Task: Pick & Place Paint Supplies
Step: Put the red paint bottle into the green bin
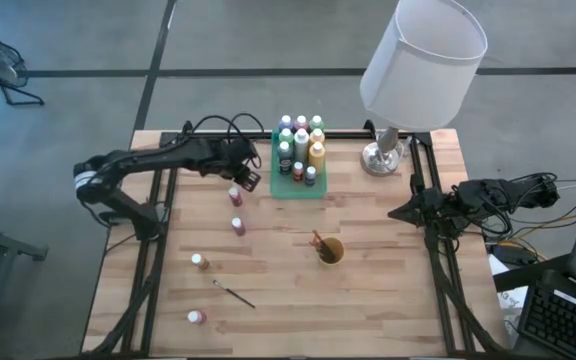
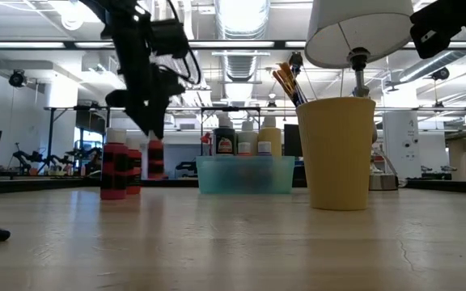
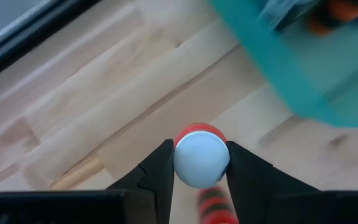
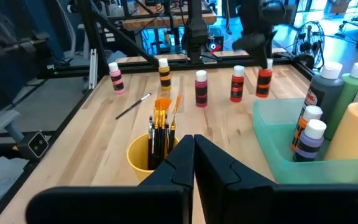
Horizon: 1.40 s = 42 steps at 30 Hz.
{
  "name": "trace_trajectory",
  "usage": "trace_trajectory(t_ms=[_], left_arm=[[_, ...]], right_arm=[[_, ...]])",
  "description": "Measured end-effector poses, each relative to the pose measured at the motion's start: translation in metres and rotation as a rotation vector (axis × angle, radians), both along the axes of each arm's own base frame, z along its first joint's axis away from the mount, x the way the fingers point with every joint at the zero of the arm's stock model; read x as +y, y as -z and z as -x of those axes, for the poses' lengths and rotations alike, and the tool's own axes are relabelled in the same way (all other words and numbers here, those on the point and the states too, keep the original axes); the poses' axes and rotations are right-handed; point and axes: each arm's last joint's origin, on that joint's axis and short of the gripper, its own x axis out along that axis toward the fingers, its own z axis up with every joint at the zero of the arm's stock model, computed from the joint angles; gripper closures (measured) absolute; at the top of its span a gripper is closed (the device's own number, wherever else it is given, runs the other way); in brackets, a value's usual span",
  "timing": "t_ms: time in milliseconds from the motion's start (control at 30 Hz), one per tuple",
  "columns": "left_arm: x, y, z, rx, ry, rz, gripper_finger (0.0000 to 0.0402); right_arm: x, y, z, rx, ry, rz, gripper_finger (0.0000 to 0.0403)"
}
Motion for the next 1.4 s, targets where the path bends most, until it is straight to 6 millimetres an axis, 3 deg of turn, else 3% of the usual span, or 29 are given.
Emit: trace_trajectory(t_ms=[400, 567, 700, 1033, 1400], left_arm=[[-0.010, -0.075, 0.000, -0.277, 0.108, -0.042, 0.0277], [-0.016, -0.092, -0.013, -0.415, 0.157, -0.082, 0.0277], [-0.018, -0.089, -0.025, -0.450, 0.182, -0.088, 0.0277], [-0.009, -0.053, -0.055, -0.341, 0.198, -0.054, 0.0276], [0.000, -0.038, -0.075, -0.290, 0.156, -0.093, 0.0276]], right_arm=[[0.000, 0.000, 0.000, 0.000, 0.000, 0.000, 0.0394], [0.000, 0.000, 0.000, 0.001, 0.000, 0.000, 0.0394], [0.000, 0.000, 0.000, 0.001, 0.000, 0.000, 0.0394], [0.000, 0.000, 0.000, 0.001, 0.000, 0.000, 0.0394], [0.000, 0.000, 0.000, 0.001, 0.000, 0.000, 0.0394]])
